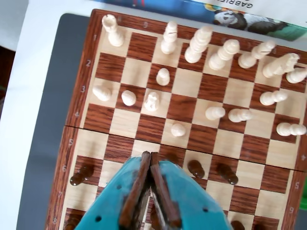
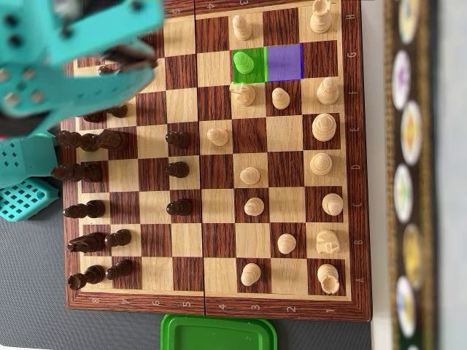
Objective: Play chess
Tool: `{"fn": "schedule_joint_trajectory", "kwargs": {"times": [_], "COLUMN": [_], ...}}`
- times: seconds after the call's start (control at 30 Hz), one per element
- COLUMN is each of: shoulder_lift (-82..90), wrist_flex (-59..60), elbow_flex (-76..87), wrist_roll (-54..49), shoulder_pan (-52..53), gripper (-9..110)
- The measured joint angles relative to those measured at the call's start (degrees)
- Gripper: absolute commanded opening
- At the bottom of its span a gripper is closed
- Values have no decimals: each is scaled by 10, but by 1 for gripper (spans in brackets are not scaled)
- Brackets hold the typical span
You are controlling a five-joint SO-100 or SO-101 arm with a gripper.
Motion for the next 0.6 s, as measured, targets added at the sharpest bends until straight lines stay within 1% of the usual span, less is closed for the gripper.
{"fn": "schedule_joint_trajectory", "kwargs": {"times": [0.6], "shoulder_lift": [280], "wrist_flex": [-163], "elbow_flex": [250], "wrist_roll": [0], "shoulder_pan": [120], "gripper": [0]}}
